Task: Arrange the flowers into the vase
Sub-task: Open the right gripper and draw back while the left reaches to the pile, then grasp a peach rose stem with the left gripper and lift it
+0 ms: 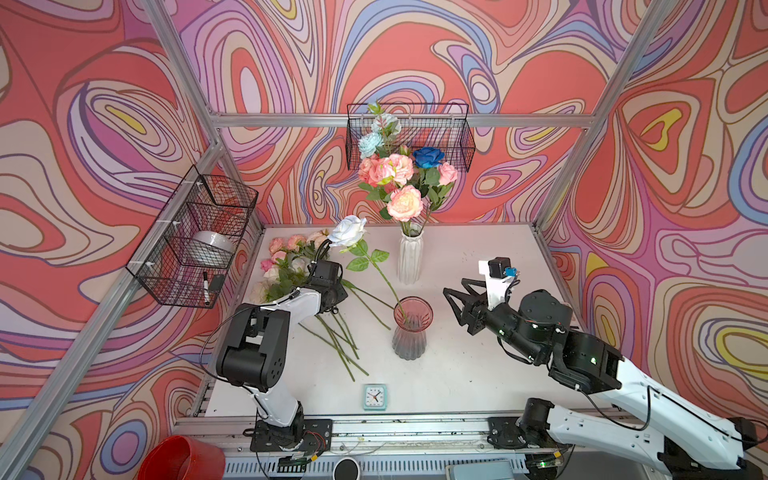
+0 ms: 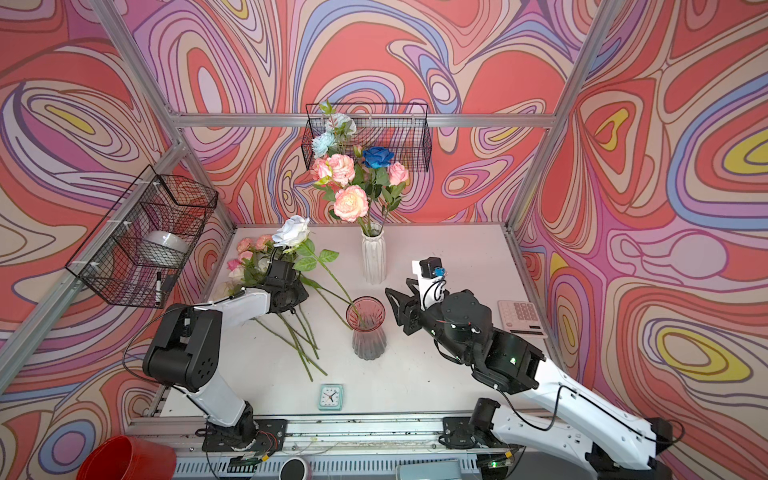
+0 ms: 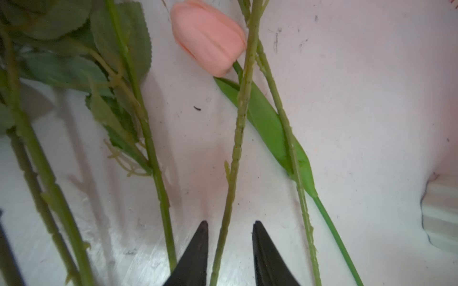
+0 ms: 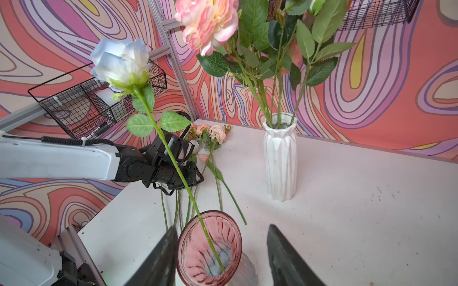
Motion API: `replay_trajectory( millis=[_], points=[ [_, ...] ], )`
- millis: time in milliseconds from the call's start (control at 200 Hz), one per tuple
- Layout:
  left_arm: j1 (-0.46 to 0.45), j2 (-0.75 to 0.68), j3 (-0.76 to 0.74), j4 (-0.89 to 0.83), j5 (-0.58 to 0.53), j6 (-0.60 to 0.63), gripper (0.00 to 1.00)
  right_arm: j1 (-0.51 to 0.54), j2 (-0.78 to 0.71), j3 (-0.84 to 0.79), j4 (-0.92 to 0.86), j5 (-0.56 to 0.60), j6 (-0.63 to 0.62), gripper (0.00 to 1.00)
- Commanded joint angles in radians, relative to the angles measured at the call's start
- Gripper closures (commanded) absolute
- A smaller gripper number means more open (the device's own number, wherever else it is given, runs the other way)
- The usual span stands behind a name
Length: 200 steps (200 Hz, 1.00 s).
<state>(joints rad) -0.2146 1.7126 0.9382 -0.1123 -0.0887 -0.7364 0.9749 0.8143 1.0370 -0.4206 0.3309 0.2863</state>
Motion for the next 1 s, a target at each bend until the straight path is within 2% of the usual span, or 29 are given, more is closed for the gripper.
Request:
replay_trajectory(
  millis=[0, 245, 305, 400, 456, 576, 661, 806, 996],
  points=[
    [0.003, 0.042, 0.05, -0.009, -0.06, 0.017, 0.68, -0.002, -0.021, -0.018, -0.018, 0.028, 0.012, 0.41],
    [0.003, 0.098, 0.091, -0.021, -0.065, 0.056, 0.88, -0.002, -0.025, -0.013, -0.026, 0.034, 0.007, 0.41],
    [0.003, 0.093, 0.086, -0.021, -0.065, 0.061, 0.87, -0.003, -0.025, -0.012, -0.027, 0.034, 0.006, 0.41],
    [0.002, 0.105, 0.093, -0.038, -0.067, 0.063, 0.78, -0.003, -0.022, -0.011, -0.024, 0.037, 0.006, 0.41],
    [0.003, 0.12, 0.105, -0.055, -0.067, 0.064, 0.77, -0.002, -0.021, -0.011, -0.021, 0.036, 0.007, 0.41],
    [0.003, 0.112, 0.1, -0.051, -0.067, 0.061, 0.92, -0.004, -0.021, -0.008, -0.022, 0.035, 0.005, 0.41],
    [0.003, 0.068, 0.091, -0.044, -0.078, 0.062, 1.0, -0.002, -0.023, 0.0, -0.03, 0.037, 0.005, 0.41],
    [0.001, -0.041, 0.086, -0.053, -0.101, 0.078, 1.0, -0.002, -0.027, 0.006, -0.032, 0.039, 0.004, 0.41],
    [0.001, -0.252, 0.062, -0.076, -0.141, 0.099, 1.0, -0.002, -0.022, 0.013, -0.021, 0.035, 0.001, 0.41]
  ],
)
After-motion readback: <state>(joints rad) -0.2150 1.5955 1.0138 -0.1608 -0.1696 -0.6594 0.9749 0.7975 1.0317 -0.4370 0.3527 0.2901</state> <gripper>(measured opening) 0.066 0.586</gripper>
